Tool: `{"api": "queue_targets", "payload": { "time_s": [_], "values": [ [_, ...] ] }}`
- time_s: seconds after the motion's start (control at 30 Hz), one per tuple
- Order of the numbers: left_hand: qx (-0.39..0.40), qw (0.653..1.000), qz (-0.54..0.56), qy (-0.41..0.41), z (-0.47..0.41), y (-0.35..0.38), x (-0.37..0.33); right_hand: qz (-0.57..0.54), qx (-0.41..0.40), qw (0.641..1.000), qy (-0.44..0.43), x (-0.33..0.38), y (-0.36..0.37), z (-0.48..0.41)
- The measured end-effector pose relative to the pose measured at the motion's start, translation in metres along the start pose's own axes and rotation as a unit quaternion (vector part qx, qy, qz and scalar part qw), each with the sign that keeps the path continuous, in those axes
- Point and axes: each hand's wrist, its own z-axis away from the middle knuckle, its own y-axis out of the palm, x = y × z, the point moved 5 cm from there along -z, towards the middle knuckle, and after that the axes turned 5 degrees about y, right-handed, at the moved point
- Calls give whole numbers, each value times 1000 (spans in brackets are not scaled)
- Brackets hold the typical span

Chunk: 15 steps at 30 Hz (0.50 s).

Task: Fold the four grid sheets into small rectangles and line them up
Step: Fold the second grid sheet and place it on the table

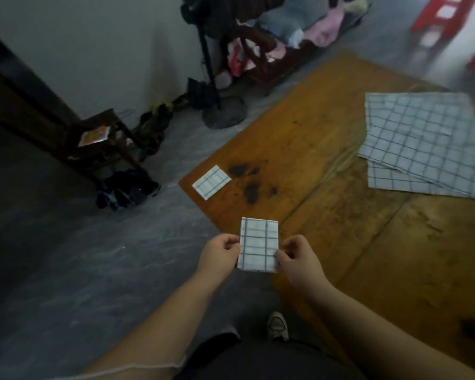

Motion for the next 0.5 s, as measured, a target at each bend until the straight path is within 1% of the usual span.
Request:
{"api": "queue_targets", "payload": {
  "time_s": [0.13, 0.23, 0.33, 0.4, 0.5],
  "values": [
    [77, 996, -52, 8, -64, 17, -21, -21, -39, 998, 42, 1, -3, -39],
    [138, 986, -95, 22, -116, 24, -37, -31, -79, 994, 71, 4, 4, -70],
    [193, 965, -169, 62, -164, 26, -53, -37, -120, 987, 97, 11, 17, -101],
    [235, 947, -206, 74, -191, 30, -59, -39, -156, 979, 123, 16, 25, -118],
    [287, 916, -267, 90, -220, 35, -64, -35, -189, 968, 163, 19, 41, -137]
  ]
}}
